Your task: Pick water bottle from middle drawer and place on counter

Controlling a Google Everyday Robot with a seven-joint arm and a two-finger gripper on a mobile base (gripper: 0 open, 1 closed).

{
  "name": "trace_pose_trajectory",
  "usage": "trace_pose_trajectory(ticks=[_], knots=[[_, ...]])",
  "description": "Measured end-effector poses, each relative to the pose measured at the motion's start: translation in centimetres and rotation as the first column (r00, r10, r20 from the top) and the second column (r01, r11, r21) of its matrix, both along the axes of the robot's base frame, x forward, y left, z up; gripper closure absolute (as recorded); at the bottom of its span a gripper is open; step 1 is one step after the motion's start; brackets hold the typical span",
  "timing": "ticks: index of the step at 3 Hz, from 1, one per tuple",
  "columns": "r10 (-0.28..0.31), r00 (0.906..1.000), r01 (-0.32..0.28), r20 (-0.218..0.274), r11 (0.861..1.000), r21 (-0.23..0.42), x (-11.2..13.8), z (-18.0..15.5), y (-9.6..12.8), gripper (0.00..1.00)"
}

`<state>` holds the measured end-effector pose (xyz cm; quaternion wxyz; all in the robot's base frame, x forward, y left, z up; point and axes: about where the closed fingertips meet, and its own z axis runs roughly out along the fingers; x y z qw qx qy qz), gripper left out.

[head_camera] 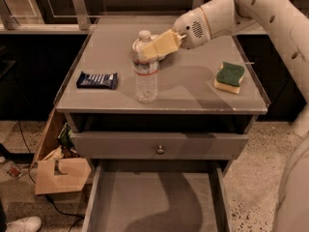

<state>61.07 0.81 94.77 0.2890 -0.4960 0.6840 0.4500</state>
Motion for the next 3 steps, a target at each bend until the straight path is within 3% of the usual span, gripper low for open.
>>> trace_pose_trajectory(ticks=[1,2,3], knots=[[0.000,1.0000,0.000,0.000,1.000,0.000,0.00,0.00,0.01,0.11],[0.000,1.0000,0.000,0.000,1.000,0.000,0.00,0.00,0.01,0.00],[0.000,1.0000,0.000,0.000,1.000,0.000,0.00,0.00,0.01,0.00]])
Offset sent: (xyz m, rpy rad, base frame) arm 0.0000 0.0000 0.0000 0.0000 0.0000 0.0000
